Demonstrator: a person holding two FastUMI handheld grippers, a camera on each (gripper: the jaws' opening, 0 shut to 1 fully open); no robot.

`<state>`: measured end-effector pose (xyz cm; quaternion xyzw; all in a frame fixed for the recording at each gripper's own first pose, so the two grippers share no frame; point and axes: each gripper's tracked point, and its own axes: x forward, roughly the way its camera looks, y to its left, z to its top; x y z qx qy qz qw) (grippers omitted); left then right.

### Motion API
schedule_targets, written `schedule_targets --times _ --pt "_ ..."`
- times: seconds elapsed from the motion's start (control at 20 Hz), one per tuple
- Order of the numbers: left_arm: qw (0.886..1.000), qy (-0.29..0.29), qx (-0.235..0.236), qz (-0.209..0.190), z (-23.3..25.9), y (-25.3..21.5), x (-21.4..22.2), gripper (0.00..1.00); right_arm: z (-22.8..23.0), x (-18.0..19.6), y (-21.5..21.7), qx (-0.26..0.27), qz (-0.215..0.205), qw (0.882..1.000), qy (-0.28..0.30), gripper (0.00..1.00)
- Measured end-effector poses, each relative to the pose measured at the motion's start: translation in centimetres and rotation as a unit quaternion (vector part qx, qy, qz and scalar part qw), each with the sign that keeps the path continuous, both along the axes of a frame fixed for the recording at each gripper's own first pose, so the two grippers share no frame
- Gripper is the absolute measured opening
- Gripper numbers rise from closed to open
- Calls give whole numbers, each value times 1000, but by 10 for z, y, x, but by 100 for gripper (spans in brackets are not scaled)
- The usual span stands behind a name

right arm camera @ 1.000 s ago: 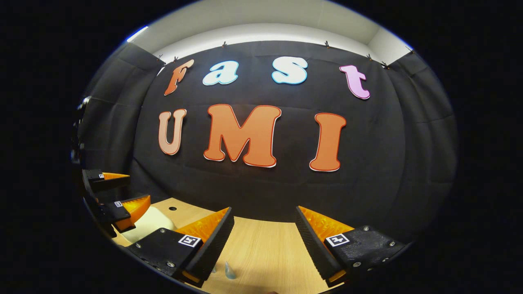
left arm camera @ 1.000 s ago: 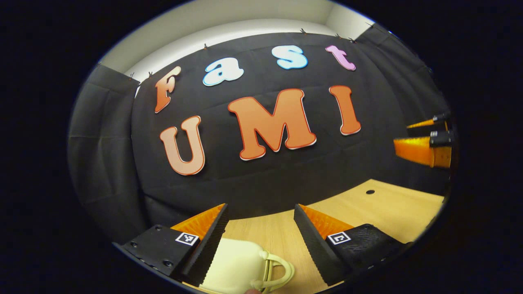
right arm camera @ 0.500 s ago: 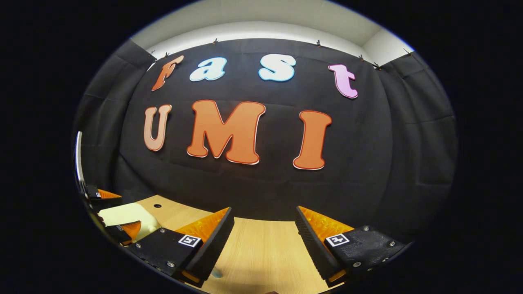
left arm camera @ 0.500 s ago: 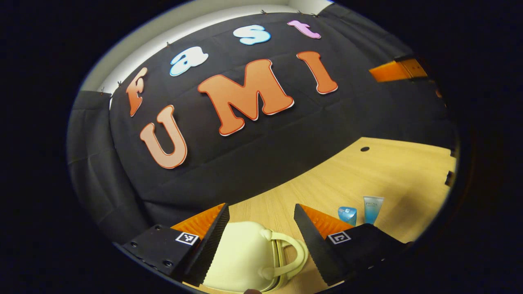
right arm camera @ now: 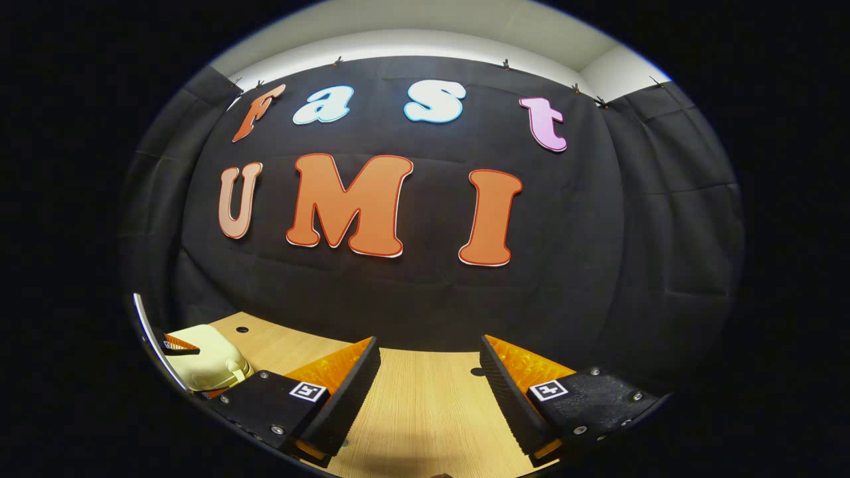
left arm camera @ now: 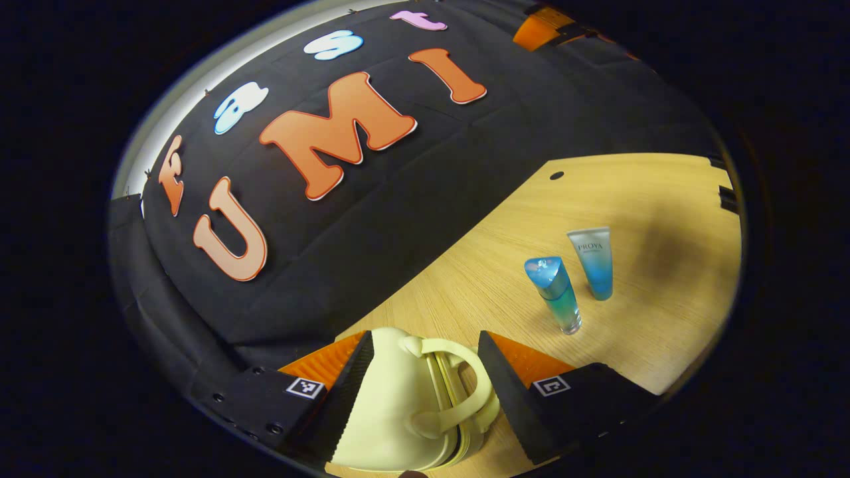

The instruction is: First open the suitcase, pack the skin care products into it, and then close the suitcase.

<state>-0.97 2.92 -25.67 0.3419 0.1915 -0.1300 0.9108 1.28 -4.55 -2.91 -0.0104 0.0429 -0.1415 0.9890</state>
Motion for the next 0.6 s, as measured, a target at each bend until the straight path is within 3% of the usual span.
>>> schedule_targets --times 0.6 --pt "993 66 97 -18 -68 19 -11 97 -9 13 -3 3 1 1000 7 95"
